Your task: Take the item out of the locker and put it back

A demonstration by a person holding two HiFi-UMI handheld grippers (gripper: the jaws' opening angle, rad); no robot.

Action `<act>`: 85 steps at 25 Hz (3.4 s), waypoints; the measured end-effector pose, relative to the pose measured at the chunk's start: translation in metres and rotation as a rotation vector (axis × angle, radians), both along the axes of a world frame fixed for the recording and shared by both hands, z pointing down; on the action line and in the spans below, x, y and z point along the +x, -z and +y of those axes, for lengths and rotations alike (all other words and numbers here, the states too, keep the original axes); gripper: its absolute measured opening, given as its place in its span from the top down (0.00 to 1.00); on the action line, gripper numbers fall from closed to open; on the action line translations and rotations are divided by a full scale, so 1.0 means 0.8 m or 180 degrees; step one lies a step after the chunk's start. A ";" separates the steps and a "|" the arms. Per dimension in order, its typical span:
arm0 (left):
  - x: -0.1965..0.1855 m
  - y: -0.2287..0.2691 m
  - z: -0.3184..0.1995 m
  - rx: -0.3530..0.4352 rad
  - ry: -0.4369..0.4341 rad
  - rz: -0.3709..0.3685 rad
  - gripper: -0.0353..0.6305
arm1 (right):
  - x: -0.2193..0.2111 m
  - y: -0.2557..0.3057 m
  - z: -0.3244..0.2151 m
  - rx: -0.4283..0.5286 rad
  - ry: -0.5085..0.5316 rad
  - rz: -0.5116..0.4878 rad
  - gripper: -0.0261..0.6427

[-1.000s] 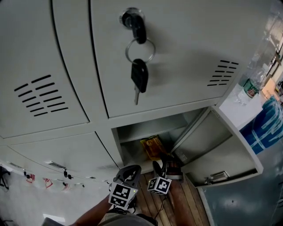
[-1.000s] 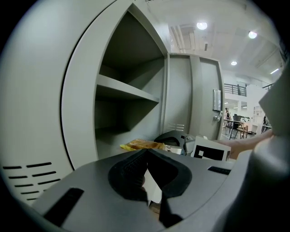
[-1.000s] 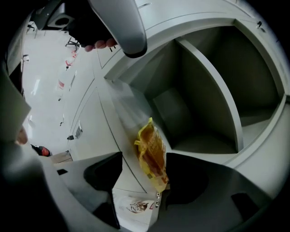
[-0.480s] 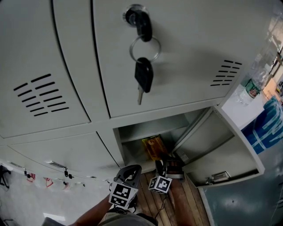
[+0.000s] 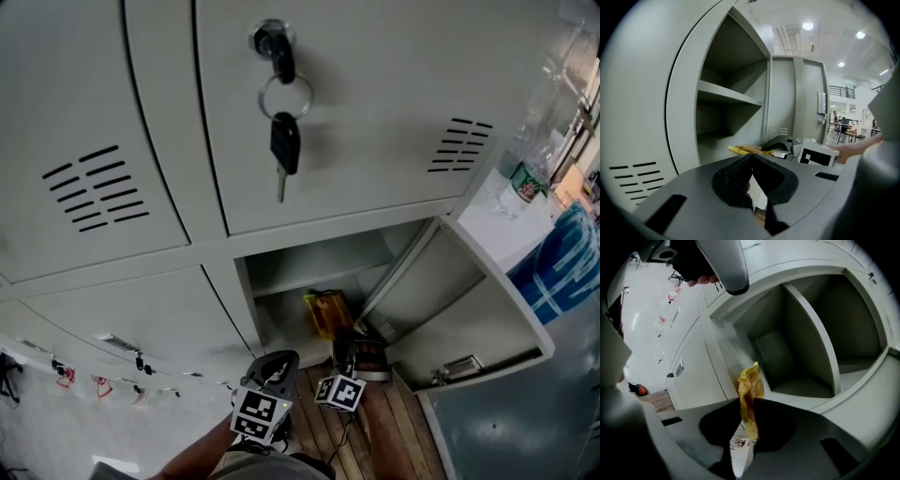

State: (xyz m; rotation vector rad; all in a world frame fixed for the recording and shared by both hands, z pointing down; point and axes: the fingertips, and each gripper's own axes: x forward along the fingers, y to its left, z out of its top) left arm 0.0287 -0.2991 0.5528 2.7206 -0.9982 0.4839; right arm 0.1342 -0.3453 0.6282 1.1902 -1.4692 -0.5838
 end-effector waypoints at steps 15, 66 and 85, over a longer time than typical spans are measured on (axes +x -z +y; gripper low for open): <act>-0.006 0.023 0.018 0.0157 0.0099 0.0012 0.91 | -0.003 0.089 0.030 0.0478 -0.0136 -0.0928 0.88; -0.024 0.063 0.260 0.0518 0.0647 0.0114 0.91 | 0.007 0.158 0.371 0.0957 -0.0284 -0.3413 0.88; -0.034 0.070 0.244 0.0539 0.0688 0.0112 0.91 | 0.001 0.188 0.336 0.1047 -0.0070 -0.3245 0.88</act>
